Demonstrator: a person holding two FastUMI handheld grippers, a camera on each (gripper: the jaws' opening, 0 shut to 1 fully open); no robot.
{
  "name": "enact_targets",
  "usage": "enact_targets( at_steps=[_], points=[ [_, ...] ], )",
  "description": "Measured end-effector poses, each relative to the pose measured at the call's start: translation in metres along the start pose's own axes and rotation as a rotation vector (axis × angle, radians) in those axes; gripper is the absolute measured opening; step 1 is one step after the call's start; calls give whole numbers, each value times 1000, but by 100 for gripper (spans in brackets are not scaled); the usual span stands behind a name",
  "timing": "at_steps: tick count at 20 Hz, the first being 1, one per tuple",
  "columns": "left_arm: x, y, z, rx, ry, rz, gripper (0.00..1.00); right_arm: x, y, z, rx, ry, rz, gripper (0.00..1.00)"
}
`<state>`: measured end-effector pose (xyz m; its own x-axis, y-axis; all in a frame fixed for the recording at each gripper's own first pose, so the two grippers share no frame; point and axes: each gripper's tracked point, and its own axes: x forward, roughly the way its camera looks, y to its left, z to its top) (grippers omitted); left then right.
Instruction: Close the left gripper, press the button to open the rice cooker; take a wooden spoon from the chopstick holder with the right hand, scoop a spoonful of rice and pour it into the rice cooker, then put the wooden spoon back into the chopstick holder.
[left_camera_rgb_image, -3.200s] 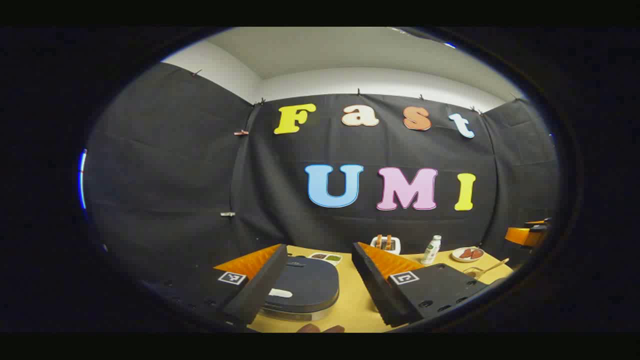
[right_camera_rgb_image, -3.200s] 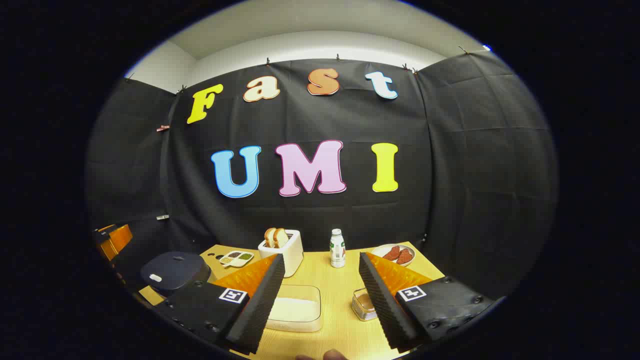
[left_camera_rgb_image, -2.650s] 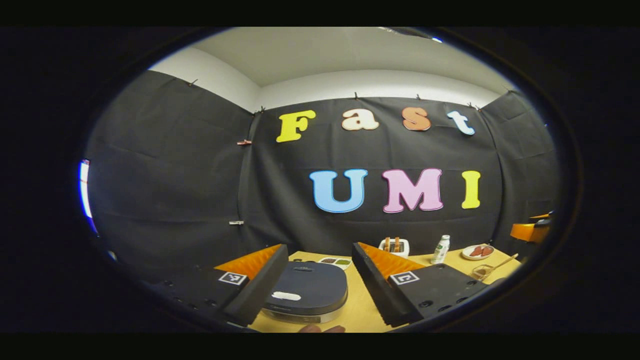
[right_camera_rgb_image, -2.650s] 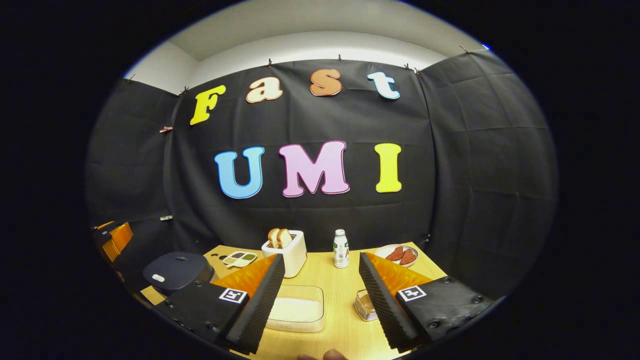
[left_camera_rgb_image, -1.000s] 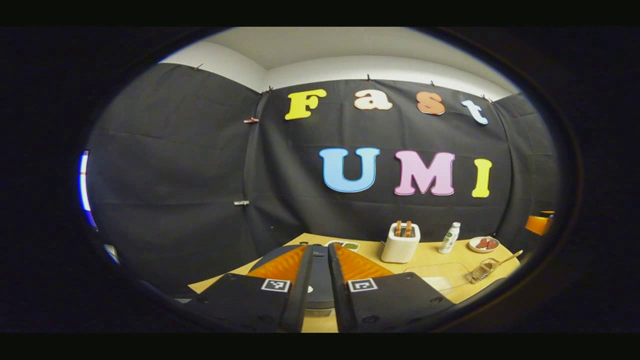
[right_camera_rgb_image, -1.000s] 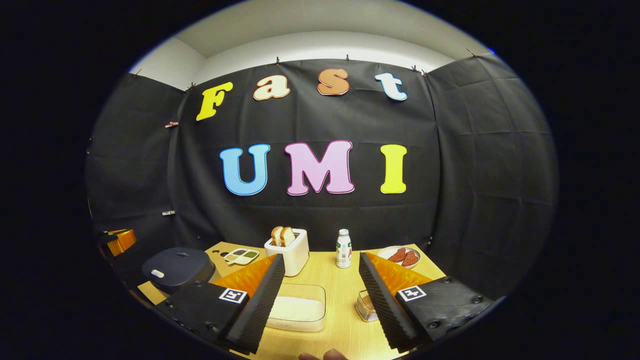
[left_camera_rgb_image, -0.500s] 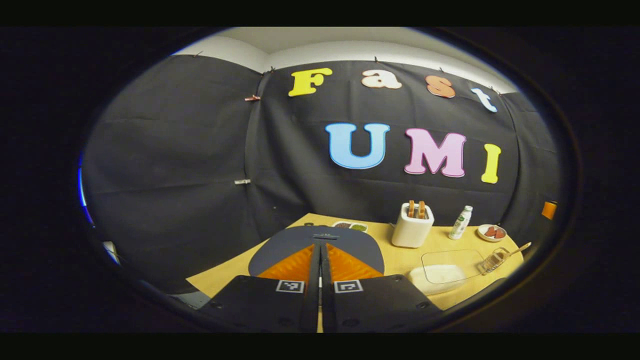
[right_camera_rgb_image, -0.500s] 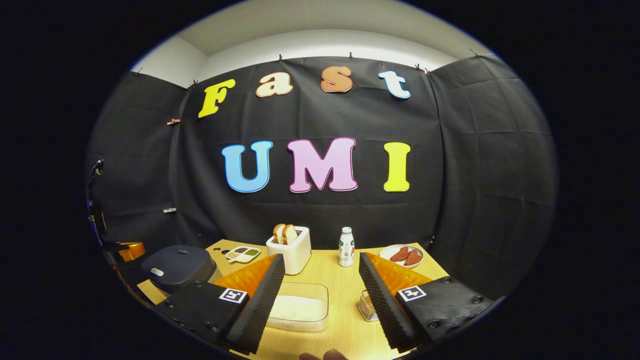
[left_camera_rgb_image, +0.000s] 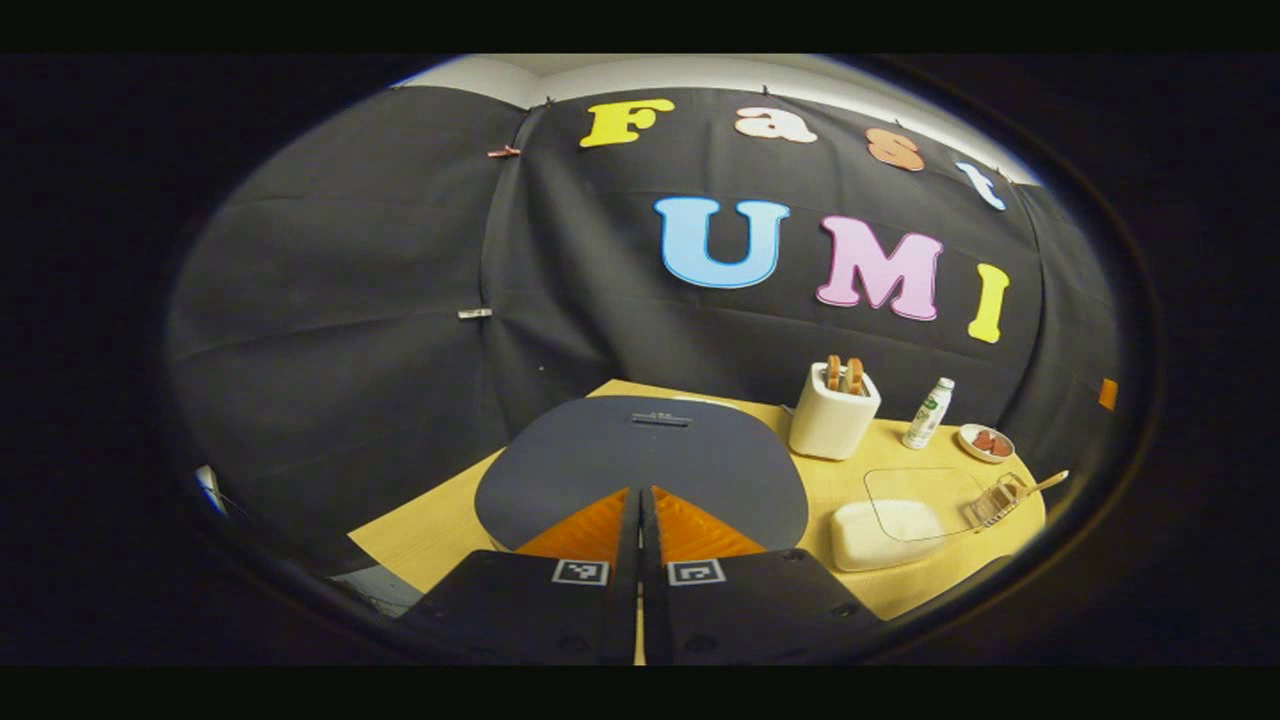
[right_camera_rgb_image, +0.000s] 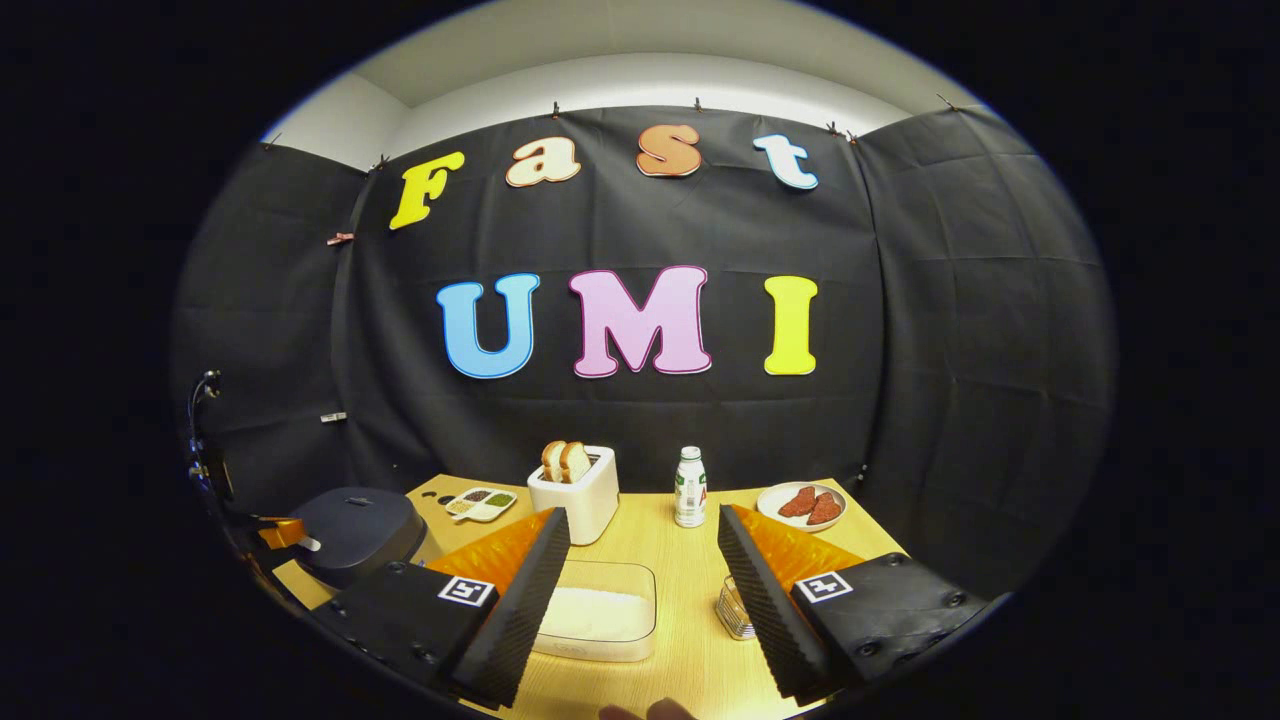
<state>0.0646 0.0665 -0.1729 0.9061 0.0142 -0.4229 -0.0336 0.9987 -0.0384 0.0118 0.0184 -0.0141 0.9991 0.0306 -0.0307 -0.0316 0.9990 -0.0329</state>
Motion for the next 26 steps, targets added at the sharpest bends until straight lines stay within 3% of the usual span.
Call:
enact_targets(
  at_steps=[9, 12, 16, 20, 26],
  points=[
    [2, 2, -15, -11, 14, -32, 11, 3, 4, -3, -9, 8, 2, 93],
    [2, 1, -18, -33, 21, -49, 8, 3, 7, -3, -9, 9, 10, 93],
    [3, 1, -19, 15, 32, -53, 7, 0, 11, -3, -13, 9, 22, 93],
    [4, 2, -20, -6, 33, -41, 5, -3, 14, -3, -9, 12, 30, 93],
    [-4, -1, -4, 61, -16, 6, 8, -9, 14, 0, -14, 3, 34, 93]
  ],
)
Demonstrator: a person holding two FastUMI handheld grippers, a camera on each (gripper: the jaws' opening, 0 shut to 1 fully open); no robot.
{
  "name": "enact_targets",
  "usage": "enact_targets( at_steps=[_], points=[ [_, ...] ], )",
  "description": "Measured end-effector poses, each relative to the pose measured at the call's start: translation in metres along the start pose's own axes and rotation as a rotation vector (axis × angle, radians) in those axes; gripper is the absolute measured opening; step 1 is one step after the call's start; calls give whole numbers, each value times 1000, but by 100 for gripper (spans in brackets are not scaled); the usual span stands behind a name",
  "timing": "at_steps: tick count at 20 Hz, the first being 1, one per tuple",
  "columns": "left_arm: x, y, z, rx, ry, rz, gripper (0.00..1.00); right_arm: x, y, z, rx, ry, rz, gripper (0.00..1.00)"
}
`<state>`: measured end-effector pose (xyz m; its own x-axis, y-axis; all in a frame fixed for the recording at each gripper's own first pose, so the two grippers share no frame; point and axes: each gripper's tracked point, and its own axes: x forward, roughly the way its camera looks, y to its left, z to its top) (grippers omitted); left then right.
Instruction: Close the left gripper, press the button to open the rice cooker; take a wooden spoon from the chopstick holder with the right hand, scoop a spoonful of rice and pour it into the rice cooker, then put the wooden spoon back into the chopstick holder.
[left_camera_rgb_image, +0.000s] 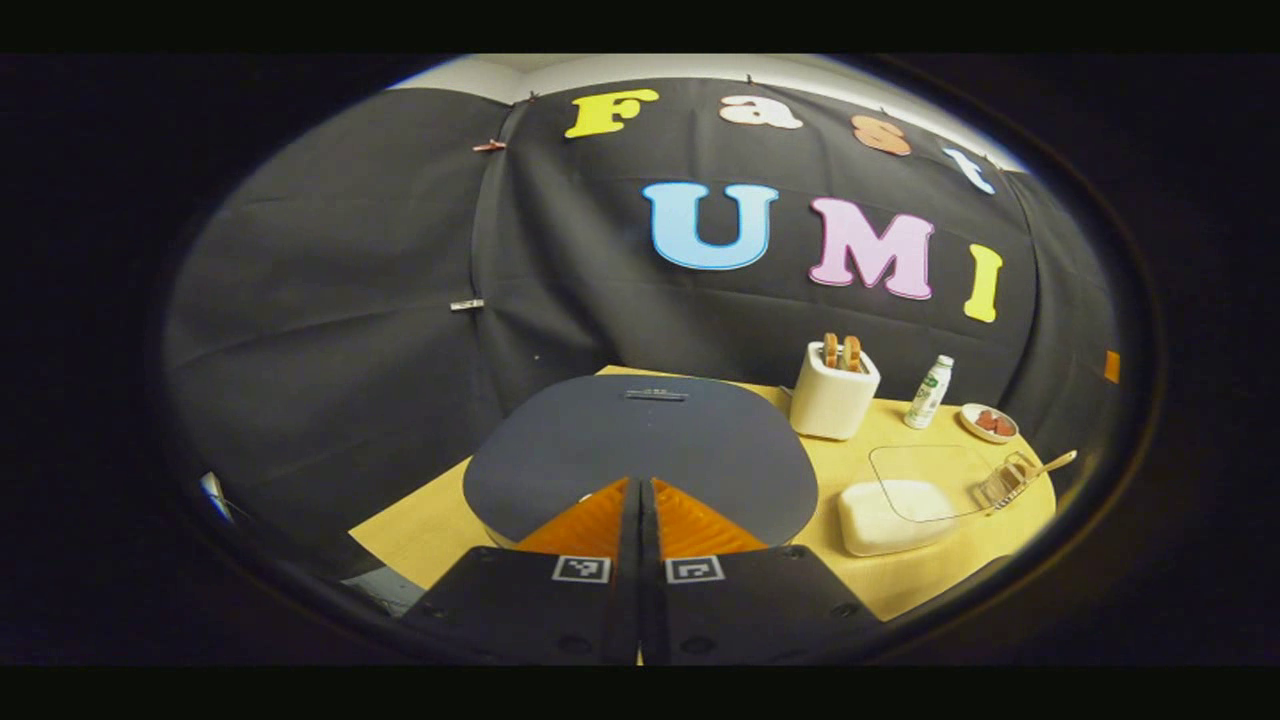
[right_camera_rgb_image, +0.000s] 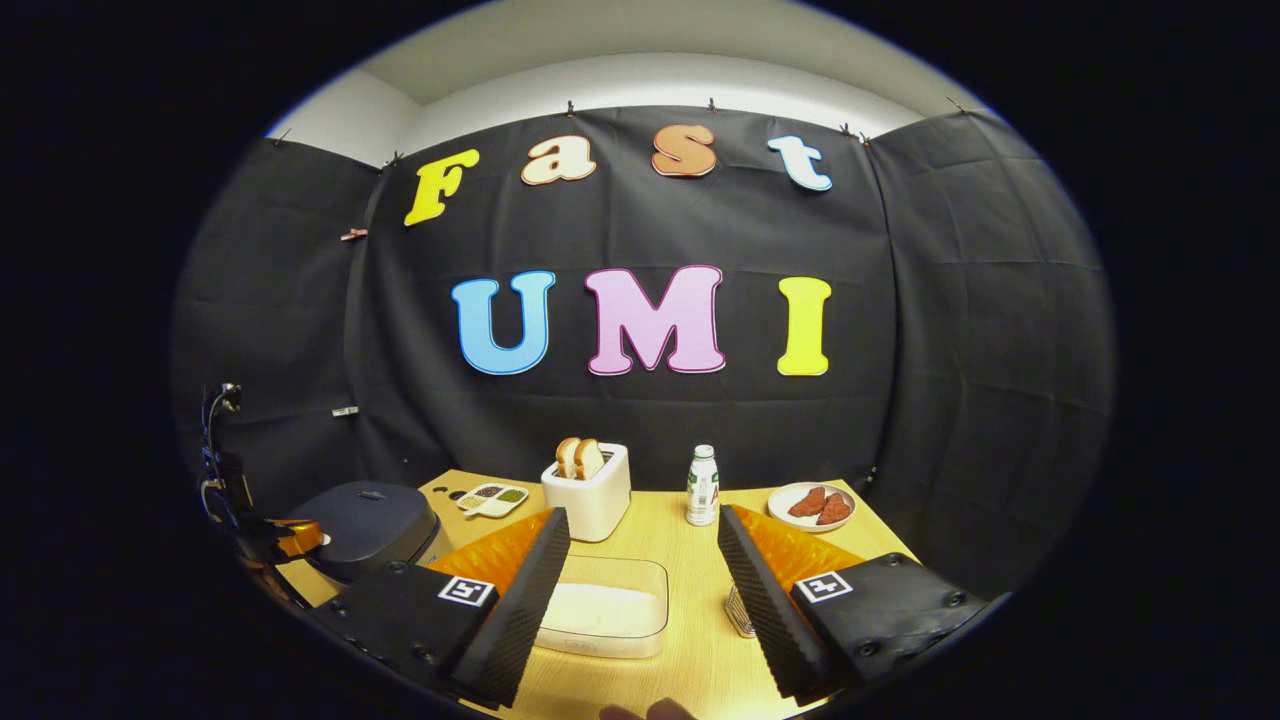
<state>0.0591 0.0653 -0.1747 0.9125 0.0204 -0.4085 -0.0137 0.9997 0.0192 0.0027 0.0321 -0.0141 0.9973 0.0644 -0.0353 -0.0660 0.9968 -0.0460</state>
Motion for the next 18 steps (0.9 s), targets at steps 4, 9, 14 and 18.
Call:
enact_targets(
  at_steps=[4, 9, 14, 18],
  points=[
    [-12, -2, 20, 22, -55, 16, 7, -3, -5, 1, 6, -5, -8, 93],
    [-24, -4, 40, 23, -97, 25, 5, -5, -9, 3, 16, -6, -16, 93],
    [-40, -4, 58, 28, -146, 46, 8, -5, -14, 2, 19, -9, -16, 93],
    [-52, -8, 74, 10, -179, 38, 8, -4, -18, 1, 28, -5, -19, 93]
  ],
)
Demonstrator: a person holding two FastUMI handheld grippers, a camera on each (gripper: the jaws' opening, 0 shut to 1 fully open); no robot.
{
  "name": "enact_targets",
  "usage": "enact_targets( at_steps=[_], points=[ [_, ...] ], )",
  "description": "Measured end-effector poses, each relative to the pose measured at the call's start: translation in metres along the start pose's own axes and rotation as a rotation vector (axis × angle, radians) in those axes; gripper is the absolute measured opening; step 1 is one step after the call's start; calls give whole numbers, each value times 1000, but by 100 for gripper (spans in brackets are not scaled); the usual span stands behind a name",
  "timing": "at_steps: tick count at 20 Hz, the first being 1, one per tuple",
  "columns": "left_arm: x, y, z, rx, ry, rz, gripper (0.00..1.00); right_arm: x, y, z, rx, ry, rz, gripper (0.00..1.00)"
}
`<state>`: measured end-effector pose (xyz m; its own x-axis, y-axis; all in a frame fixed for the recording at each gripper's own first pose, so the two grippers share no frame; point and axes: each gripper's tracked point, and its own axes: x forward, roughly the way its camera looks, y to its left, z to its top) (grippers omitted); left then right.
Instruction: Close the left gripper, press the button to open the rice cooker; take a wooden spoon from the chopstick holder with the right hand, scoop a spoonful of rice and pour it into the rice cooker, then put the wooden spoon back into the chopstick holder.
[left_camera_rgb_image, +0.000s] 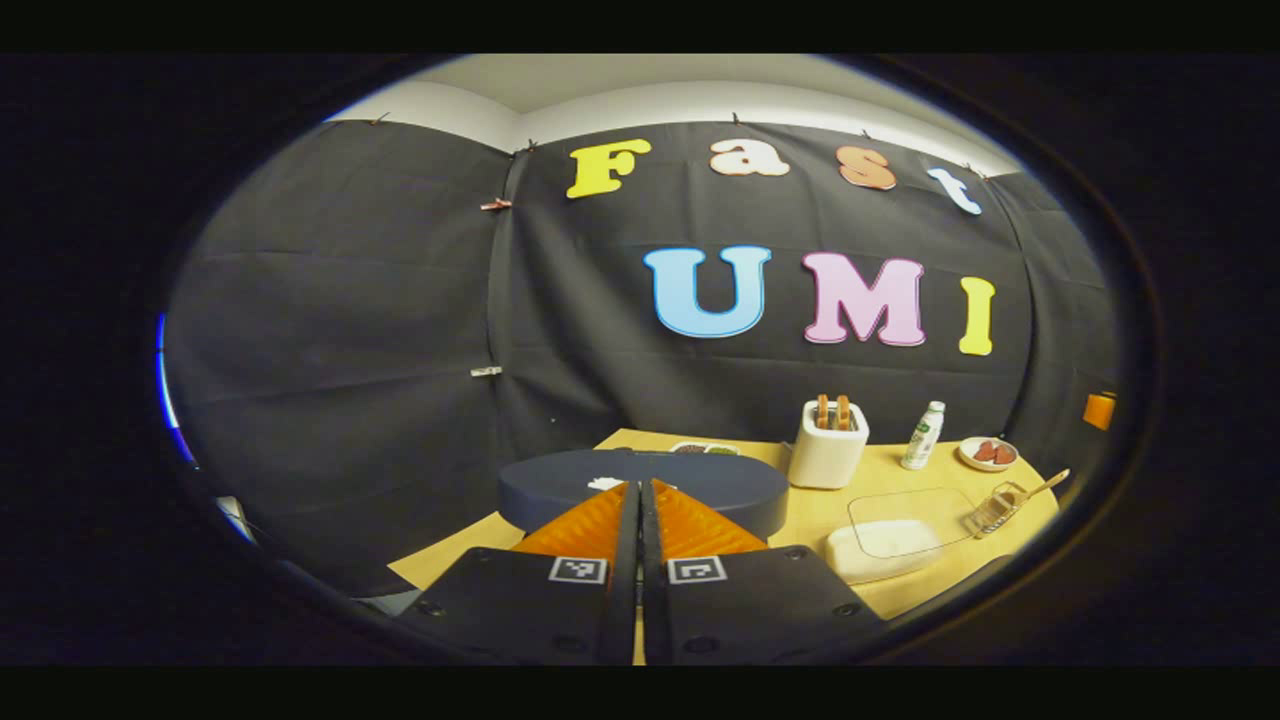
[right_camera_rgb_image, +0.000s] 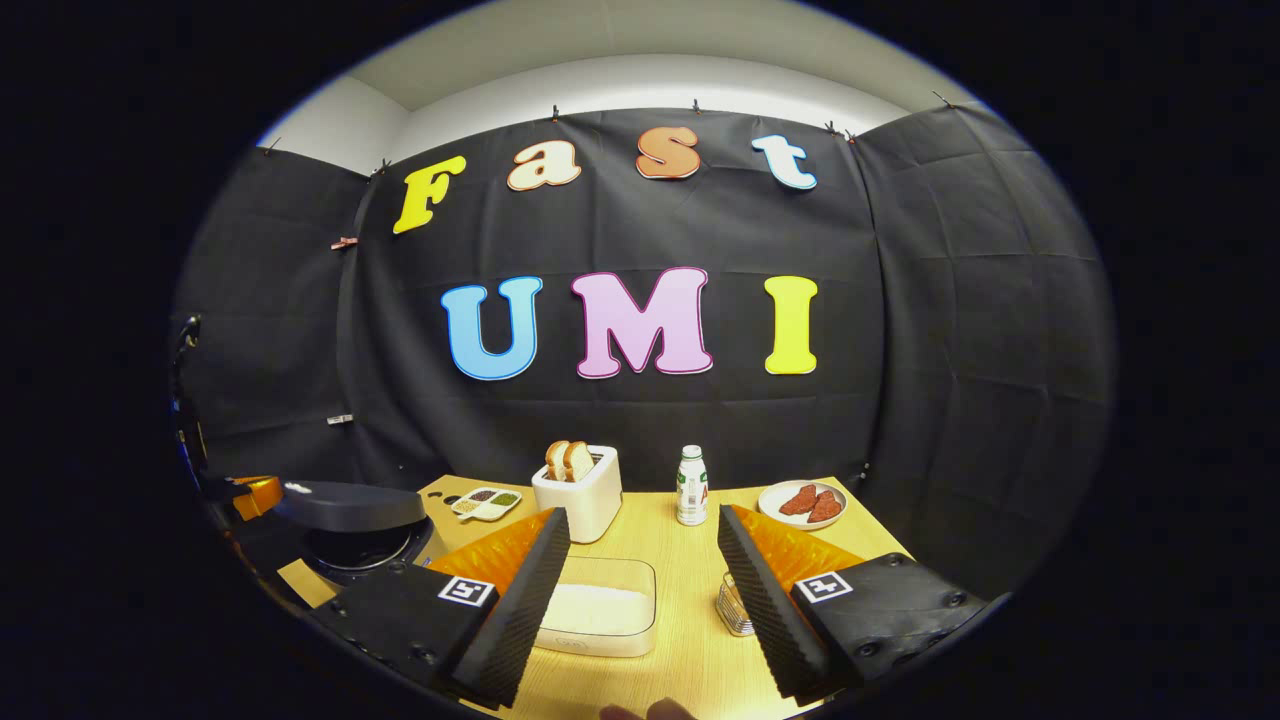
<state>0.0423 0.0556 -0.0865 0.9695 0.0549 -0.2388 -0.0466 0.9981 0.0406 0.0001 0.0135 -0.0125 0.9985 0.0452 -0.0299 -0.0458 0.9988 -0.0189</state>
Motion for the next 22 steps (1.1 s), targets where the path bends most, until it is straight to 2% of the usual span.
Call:
enact_targets(
  at_steps=[3, 7, 8, 10, 13, 15, 17, 22],
  points=[
    [-12, 3, 7, 3, -17, 14, 6, 1, -5, -4, 10, 8, -4, 93],
    [-20, -1, 6, 0, -29, 11, 10, 4, -10, -13, 20, 28, -9, 93],
    [-23, 0, 6, 2, -28, 14, 8, 6, -12, -15, 23, 32, -10, 93],
    [-25, -8, 5, 2, -25, 2, 14, 8, -17, -21, 33, 48, -17, 93],
    [-32, -13, 11, 7, -44, 2, 44, 4, -32, -32, 50, 73, -41, 93],
    [-35, -15, 14, 23, -57, 16, 57, -1, -49, -40, 69, 91, -69, 93],
    [-40, -20, 19, 24, -69, 16, 61, -1, -65, -54, 100, 122, -98, 93],
    [-49, -28, 25, 35, -86, 39, 63, 9, -107, -81, 176, 193, -174, 96]
  ],
)
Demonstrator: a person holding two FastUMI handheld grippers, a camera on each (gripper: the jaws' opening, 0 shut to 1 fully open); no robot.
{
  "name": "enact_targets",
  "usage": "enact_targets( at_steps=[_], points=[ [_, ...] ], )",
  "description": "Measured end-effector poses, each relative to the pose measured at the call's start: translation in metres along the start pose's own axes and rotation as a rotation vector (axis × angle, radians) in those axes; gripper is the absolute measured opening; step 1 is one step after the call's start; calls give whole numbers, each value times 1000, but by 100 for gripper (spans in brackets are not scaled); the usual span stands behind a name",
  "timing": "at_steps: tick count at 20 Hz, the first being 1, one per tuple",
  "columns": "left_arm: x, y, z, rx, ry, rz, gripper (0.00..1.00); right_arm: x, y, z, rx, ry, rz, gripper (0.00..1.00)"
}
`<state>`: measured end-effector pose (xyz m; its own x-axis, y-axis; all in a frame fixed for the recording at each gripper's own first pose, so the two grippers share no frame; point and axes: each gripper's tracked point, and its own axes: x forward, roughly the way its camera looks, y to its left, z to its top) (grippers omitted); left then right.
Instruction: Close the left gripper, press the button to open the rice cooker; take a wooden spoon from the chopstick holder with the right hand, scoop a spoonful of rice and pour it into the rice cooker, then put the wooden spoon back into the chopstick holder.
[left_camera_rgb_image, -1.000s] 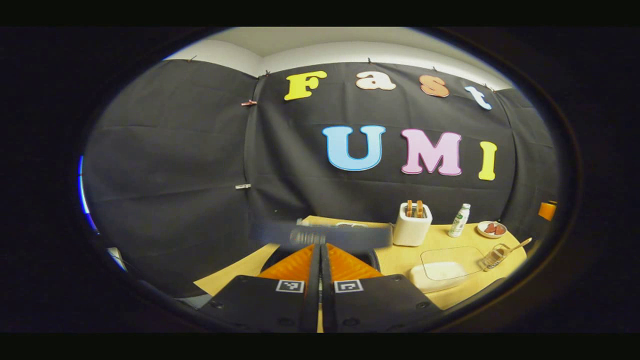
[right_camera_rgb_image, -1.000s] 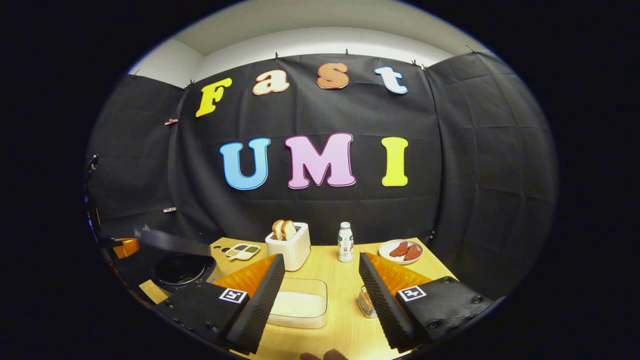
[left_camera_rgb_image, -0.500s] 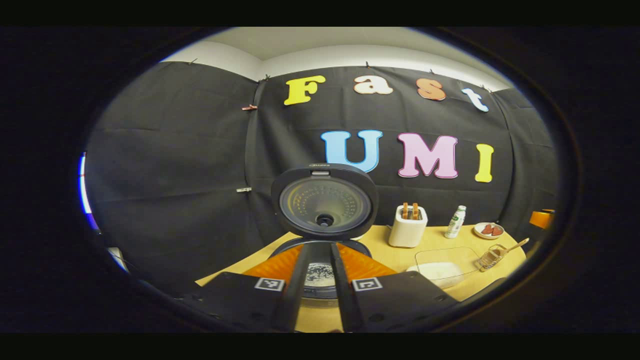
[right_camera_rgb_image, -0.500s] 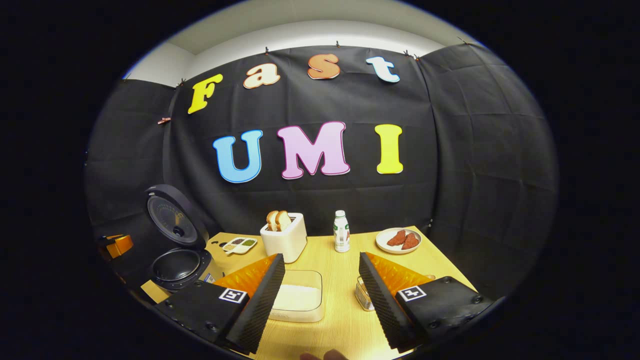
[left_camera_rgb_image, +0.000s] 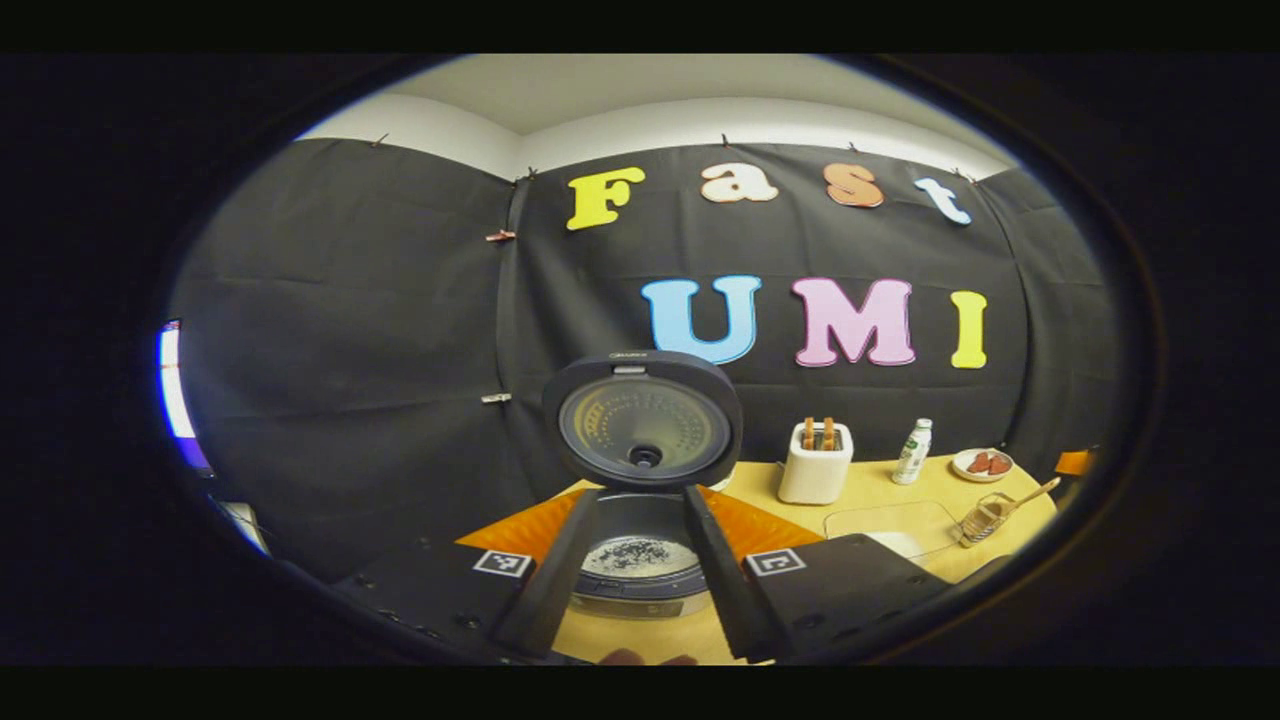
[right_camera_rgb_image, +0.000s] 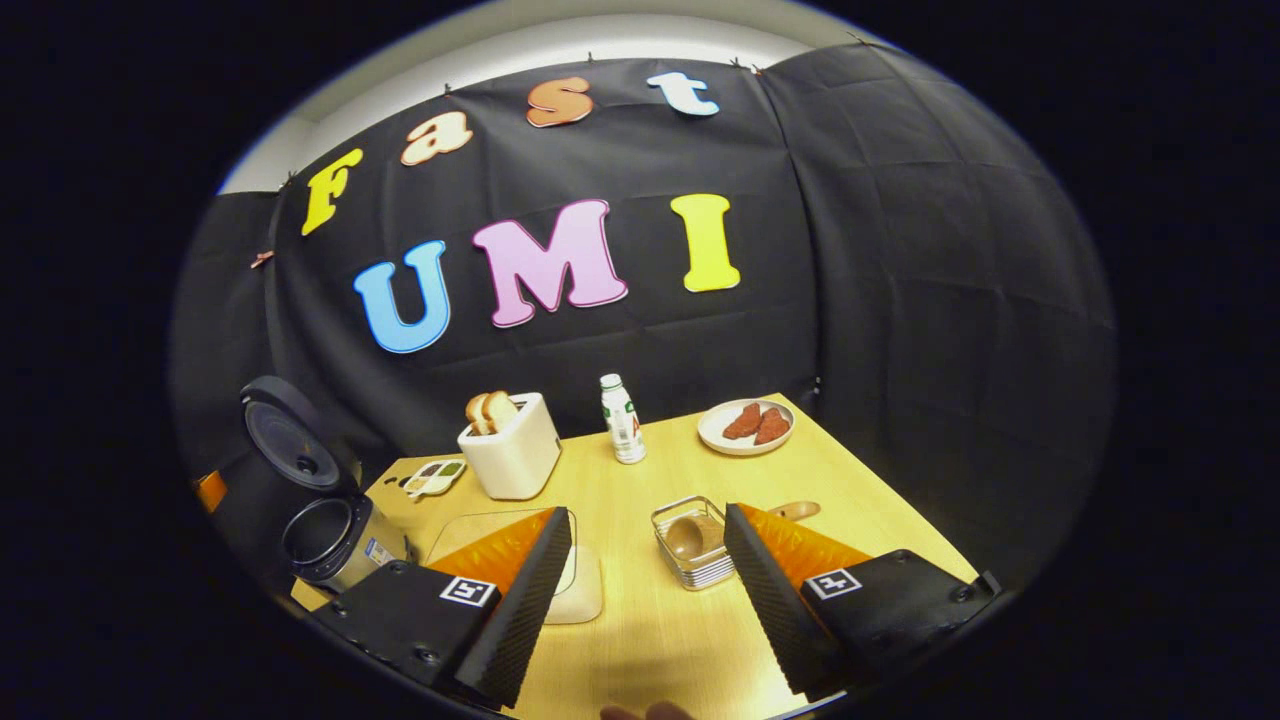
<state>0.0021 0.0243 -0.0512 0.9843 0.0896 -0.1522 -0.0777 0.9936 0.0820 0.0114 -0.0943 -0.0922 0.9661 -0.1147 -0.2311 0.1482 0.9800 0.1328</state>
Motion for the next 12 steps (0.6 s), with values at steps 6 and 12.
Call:
enact_targets(
  at_steps=[6, 12],
  points=[
    [-10, -9, 7, 10, -6, 29, 65, 31, -44, -24, 21, 68, -48, 96],
    [-24, -22, 6, 14, 27, 38, 66, 65, -75, -48, 102, 116, -87, 95]
  ],
)
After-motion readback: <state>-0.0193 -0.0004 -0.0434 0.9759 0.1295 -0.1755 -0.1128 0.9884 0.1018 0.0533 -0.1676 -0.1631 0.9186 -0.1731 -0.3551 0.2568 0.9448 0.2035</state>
